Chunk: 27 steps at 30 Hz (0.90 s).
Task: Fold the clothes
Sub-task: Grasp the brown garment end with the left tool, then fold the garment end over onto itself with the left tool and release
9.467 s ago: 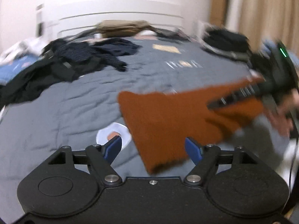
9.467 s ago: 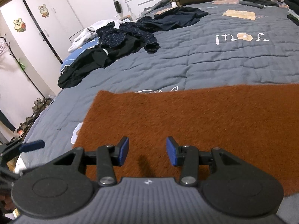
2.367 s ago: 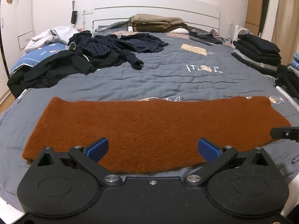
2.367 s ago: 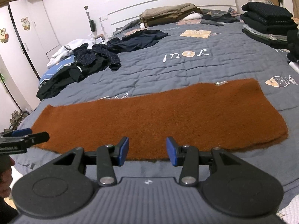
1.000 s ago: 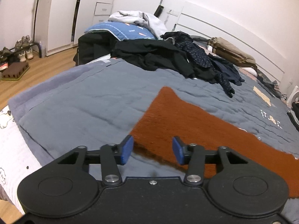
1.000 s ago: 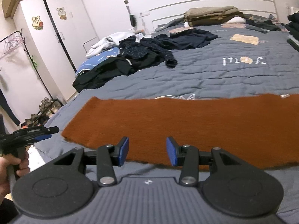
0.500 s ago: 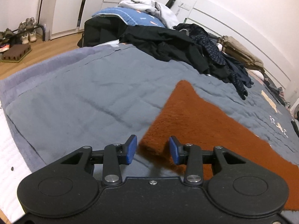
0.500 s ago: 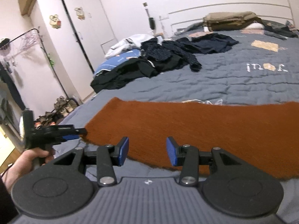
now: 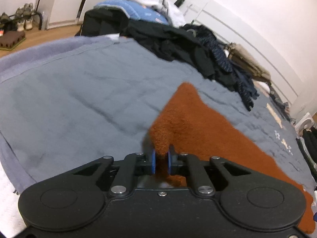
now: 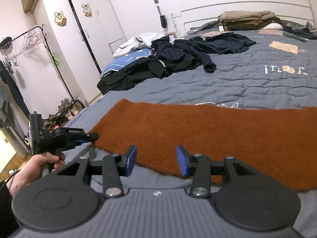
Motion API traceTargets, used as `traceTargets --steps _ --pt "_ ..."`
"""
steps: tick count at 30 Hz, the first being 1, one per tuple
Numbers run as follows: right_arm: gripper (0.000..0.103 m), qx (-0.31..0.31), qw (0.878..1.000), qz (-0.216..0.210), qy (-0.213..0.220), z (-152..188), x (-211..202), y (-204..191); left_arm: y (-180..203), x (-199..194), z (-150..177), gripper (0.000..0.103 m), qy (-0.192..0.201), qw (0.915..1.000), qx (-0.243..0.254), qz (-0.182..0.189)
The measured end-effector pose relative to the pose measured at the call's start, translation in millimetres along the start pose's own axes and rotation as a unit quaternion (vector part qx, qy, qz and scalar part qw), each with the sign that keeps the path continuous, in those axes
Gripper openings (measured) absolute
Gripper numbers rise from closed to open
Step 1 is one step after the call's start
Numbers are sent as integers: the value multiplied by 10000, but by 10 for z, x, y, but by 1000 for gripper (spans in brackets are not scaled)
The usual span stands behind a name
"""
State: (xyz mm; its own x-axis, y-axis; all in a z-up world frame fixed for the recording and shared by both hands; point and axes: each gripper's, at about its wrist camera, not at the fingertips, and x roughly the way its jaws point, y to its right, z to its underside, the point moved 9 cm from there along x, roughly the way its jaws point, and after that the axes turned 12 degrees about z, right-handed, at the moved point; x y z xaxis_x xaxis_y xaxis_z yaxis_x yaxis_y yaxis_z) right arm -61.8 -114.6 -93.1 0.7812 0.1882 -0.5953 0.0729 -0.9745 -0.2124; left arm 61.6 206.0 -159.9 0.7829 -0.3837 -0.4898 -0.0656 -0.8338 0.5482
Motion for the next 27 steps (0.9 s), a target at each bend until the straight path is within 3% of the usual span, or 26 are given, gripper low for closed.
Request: traceTargets --steps 6,13,20,27 --pt "43 164 9998 93 -21 -2 -11 130 337 -63 -62 9 249 9987 276 353" --pt "43 374 9990 240 -51 -16 -38 346 1061 15 110 9 63 9893 1125 923" --pt "43 818 9961 305 -82 -41 -91 667 1758 228 583 9 -444 9678 2041 1406" --pt "43 1093 9934 314 -177 -51 -78 905 2037 487 1155 14 -1266 9413 2816 1362"
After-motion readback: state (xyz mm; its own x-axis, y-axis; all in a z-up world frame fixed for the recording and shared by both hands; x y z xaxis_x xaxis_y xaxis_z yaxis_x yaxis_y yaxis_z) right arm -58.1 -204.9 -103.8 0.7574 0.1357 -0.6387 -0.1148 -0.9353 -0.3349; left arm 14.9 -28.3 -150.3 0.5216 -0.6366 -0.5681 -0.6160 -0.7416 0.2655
